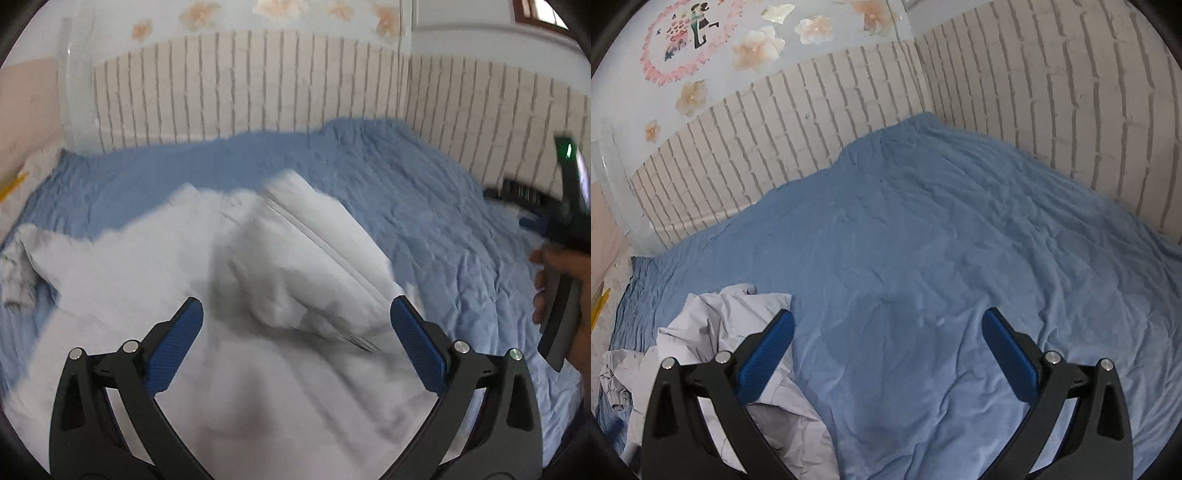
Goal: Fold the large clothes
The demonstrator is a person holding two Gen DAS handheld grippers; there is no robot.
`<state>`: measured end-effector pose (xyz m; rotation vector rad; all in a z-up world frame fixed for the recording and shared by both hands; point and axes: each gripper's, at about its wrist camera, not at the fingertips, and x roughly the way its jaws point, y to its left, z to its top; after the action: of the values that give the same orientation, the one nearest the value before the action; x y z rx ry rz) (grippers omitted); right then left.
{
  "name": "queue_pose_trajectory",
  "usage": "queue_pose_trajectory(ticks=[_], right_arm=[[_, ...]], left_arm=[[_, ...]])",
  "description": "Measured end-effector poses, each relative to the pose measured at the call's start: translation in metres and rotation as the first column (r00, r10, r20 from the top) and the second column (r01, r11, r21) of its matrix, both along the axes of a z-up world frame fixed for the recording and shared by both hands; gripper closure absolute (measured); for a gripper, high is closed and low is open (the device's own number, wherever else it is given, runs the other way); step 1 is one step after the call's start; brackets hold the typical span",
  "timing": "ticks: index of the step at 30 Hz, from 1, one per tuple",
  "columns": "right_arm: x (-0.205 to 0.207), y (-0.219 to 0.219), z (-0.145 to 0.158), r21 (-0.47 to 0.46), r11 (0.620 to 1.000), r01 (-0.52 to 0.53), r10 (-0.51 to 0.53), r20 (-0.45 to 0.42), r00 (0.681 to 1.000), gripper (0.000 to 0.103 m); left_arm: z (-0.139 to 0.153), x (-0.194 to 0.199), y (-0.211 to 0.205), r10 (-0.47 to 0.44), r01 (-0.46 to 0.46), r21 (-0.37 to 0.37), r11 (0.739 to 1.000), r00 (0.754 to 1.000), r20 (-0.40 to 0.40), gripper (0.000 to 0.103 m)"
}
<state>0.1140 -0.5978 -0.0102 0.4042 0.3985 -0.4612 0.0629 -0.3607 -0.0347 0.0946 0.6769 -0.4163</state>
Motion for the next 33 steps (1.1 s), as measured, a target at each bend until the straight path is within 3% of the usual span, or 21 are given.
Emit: queue_pose_trajectory(ticks=[4,9,13,15,16,17,19,22,25,27,28,30,31,32,33], right_arm=[[-0.017,-0.014,0.001,0.035,0.999,0.035,-0.036,0.037,0.999,0.002],[-0.031,-0.04,-0.009,0.11,0.989,0.097,-0.103,0.051,0.993,0.002],[-0.036,-0.048,-0.013,0.139,0.983,0.119,-0.127,0.055,0.99,0.002],[-0.034,-0.047,-0.014,0.134,0.985,0.109,-0.116,0.05,0.992,0.002],[-0.032,-0.045,-0.014,0.13,0.987,0.098,-0.106,0.049,0.993,0.002],[-0.032,-0.044,-0.013,0.127,0.988,0.091,-0.098,0.048,0.994,0.002],[-0.029,-0.039,-0.012,0.119,0.99,0.073,-0.08,0.047,0.996,0.002],[-0.025,-0.031,-0.01,0.11,0.993,0.049,-0.054,0.045,0.998,0.002],[-0.015,-0.021,-0.011,0.088,0.996,0.019,-0.022,0.027,0.999,0.002],[-0.006,-0.012,-0.01,0.061,0.998,-0.01,0.01,0.01,1.0,0.002],[0.0,-0.004,-0.01,0.038,0.999,-0.028,0.028,-0.002,1.0,0.002],[0.011,0.01,-0.01,0.008,0.997,-0.072,0.072,-0.021,0.997,0.002],[0.017,0.017,-0.011,0.007,0.995,-0.096,0.096,-0.028,0.995,0.002],[0.022,0.02,-0.013,0.009,0.993,-0.115,0.115,-0.033,0.993,0.002],[0.028,0.025,-0.015,0.013,0.991,-0.136,0.136,-0.04,0.99,0.002]], left_arm=[[-0.03,-0.01,-0.039,-0.025,0.029,0.081,0.996,0.999,-0.045,0.003],[-0.061,-0.001,-0.068,0.008,-0.01,0.241,0.971,1.0,0.009,0.003],[-0.068,0.028,-0.082,0.039,-0.036,0.253,0.967,0.999,-0.006,0.005],[-0.067,0.039,-0.086,-0.017,0.019,0.229,0.973,1.0,-0.012,0.031],[-0.064,0.046,-0.082,-0.037,0.041,0.217,0.975,0.999,-0.021,0.053],[-0.061,0.058,-0.075,-0.039,0.045,0.195,0.98,0.999,-0.034,0.065],[-0.051,0.08,-0.052,-0.008,0.012,0.157,0.988,1.0,-0.03,0.075],[-0.025,0.127,0.011,0.1,-0.102,0.119,0.988,0.995,0.02,0.079],[-0.003,0.162,0.077,0.211,-0.218,0.124,0.968,0.975,0.069,0.079],[0.006,0.19,0.136,0.321,-0.329,0.144,0.933,0.944,0.076,0.078],[0.009,0.203,0.172,0.41,-0.421,0.163,0.892,0.907,0.096,0.076],[0.01,0.215,0.22,0.495,-0.501,0.149,0.852,0.865,0.08,0.049],[0.01,0.217,0.242,0.524,-0.528,0.127,0.84,0.849,0.065,0.028],[0.009,0.214,0.265,0.546,-0.549,0.105,0.829,0.835,0.062,0.02],[0.007,0.211,0.279,0.545,-0.549,0.093,0.831,0.836,0.067,0.018]])
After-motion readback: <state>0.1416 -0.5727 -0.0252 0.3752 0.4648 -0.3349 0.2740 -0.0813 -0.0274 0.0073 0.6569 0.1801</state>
